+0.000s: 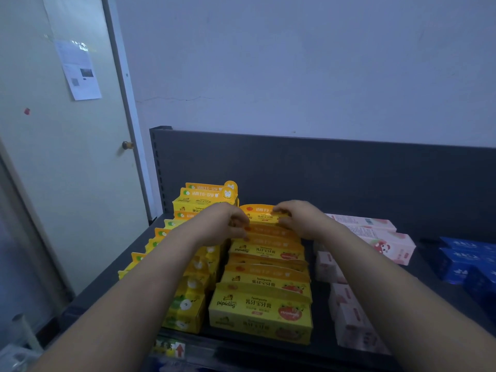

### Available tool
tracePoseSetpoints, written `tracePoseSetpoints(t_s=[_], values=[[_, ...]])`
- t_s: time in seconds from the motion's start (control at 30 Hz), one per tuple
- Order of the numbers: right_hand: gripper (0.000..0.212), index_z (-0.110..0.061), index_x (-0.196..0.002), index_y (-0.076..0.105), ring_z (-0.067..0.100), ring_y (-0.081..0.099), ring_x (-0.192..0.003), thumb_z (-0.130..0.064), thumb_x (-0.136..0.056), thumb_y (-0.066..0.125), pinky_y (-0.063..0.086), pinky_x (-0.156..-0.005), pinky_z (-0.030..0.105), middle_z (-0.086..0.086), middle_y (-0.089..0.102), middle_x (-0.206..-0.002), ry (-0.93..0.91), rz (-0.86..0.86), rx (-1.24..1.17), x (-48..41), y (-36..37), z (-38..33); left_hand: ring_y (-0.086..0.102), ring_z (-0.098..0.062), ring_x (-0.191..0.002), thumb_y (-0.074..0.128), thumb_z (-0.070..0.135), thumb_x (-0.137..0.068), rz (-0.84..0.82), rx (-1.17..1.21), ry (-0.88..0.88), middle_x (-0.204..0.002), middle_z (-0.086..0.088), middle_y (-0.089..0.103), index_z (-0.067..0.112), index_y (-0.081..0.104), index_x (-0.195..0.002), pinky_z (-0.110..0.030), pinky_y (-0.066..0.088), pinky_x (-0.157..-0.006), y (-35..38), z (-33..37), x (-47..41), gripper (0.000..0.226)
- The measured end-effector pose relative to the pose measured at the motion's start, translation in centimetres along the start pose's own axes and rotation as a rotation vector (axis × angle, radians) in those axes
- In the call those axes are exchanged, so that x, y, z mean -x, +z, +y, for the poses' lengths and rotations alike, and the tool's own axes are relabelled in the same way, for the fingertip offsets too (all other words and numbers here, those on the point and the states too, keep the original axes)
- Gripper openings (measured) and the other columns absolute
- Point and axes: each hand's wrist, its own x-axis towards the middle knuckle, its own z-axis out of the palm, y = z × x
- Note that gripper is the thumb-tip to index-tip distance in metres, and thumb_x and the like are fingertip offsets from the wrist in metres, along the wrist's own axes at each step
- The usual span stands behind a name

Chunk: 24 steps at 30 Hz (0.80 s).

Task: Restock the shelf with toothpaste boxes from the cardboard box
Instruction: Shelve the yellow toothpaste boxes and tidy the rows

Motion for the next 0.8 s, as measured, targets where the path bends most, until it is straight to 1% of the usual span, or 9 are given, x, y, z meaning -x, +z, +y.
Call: tracePoseSetpoints(t_s=[0.07,0.13,0.27,0.33,0.4,0.47,0.63,0.73,0.8], values=[[0.040,-0.028,-0.138,0.047,0.020,0.050,-0.119,-0.027,-0.098,0.051,0.048,-0.092,0.031,0.000,0.047,-0.138,-0.011,0.005,0.010,-0.8,-0.1,0.0,0.055,-0.017,-0.111,0.064,0.028,-0.091,0.006,-0.029,-0.016,-0.127,0.003,0.059,0.024,0.057,-0.132,-0.028,0.047,-0.089,0.2,-0.3,-0.9,0.042],[0.043,-0.026,-0.140,0.045,0.020,0.048,-0.122,-0.025,-0.098,0.050,0.045,-0.095,0.032,0.001,0.046,-0.141,-0.004,-0.012,0.014,-1.7,0.0,0.1,0.053,-0.018,-0.117,0.061,0.026,-0.093,-0.015,-0.061,-0.037,-0.131,0.002,0.056,0.025,0.053,-0.136,-0.029,0.045,-0.092,0.4,-0.6,-1.7,0.043],[0.044,-0.023,-0.140,0.045,0.021,0.052,-0.118,-0.018,-0.097,0.048,0.048,-0.095,0.034,0.001,0.051,-0.135,0.054,-0.043,0.027,-3.4,0.5,0.2,0.057,-0.018,-0.112,0.059,0.021,-0.093,-0.060,-0.127,-0.025,-0.125,0.004,0.062,0.025,0.062,-0.127,-0.035,0.049,-0.095,0.6,-1.1,-3.1,0.034],[0.036,-0.025,-0.128,0.055,0.018,0.057,-0.106,-0.015,-0.094,0.050,0.052,-0.089,0.035,-0.001,0.058,-0.124,0.076,-0.037,0.052,-4.4,0.7,0.3,0.059,-0.017,-0.107,0.060,0.019,-0.093,-0.058,-0.120,-0.024,-0.119,0.004,0.065,0.023,0.067,-0.120,-0.036,0.051,-0.093,0.7,-1.1,-3.4,0.028],[0.025,-0.027,-0.108,0.064,0.015,0.060,-0.091,-0.013,-0.091,0.054,0.056,-0.080,0.035,-0.003,0.062,-0.109,0.103,-0.052,0.077,-5.1,0.7,0.4,0.060,-0.016,-0.103,0.061,0.017,-0.092,-0.039,-0.103,-0.023,-0.115,0.003,0.067,0.021,0.070,-0.115,-0.034,0.052,-0.092,0.8,-1.2,-3.6,0.025],[0.022,-0.028,-0.099,0.066,0.015,0.061,-0.086,-0.010,-0.089,0.056,0.057,-0.076,0.034,-0.004,0.061,-0.102,0.121,-0.072,0.081,-5.4,0.8,0.5,0.061,-0.015,-0.101,0.061,0.015,-0.091,-0.015,-0.096,-0.019,-0.111,0.004,0.067,0.020,0.072,-0.110,-0.032,0.053,-0.090,0.9,-1.3,-3.7,0.022],[0.025,-0.030,-0.104,0.068,0.015,0.061,-0.091,-0.013,-0.091,0.057,0.057,-0.079,0.034,-0.006,0.059,-0.105,0.087,-0.110,0.078,-5.2,0.8,0.6,0.060,-0.012,-0.100,0.063,0.016,-0.091,0.000,-0.051,-0.018,-0.111,0.005,0.067,0.020,0.073,-0.108,-0.024,0.049,-0.086,1.0,-1.6,-3.7,0.020],[0.023,-0.029,-0.105,0.070,0.014,0.061,-0.093,-0.015,-0.091,0.059,0.056,-0.082,0.033,-0.006,0.062,-0.107,0.045,-0.120,0.096,-4.7,0.5,0.5,0.060,-0.013,-0.101,0.063,0.016,-0.090,0.006,-0.041,-0.021,-0.111,0.005,0.067,0.020,0.072,-0.109,-0.025,0.050,-0.086,0.9,-1.5,-3.6,0.021],[0.026,-0.028,-0.104,0.071,0.016,0.061,-0.094,-0.012,-0.089,0.059,0.056,-0.083,0.034,-0.005,0.063,-0.107,0.030,-0.133,0.107,-4.3,0.3,0.5,0.061,-0.013,-0.101,0.064,0.015,-0.090,0.009,-0.038,-0.019,-0.110,0.004,0.068,0.019,0.072,-0.109,-0.025,0.050,-0.087,0.8,-1.5,-3.5,0.021]])
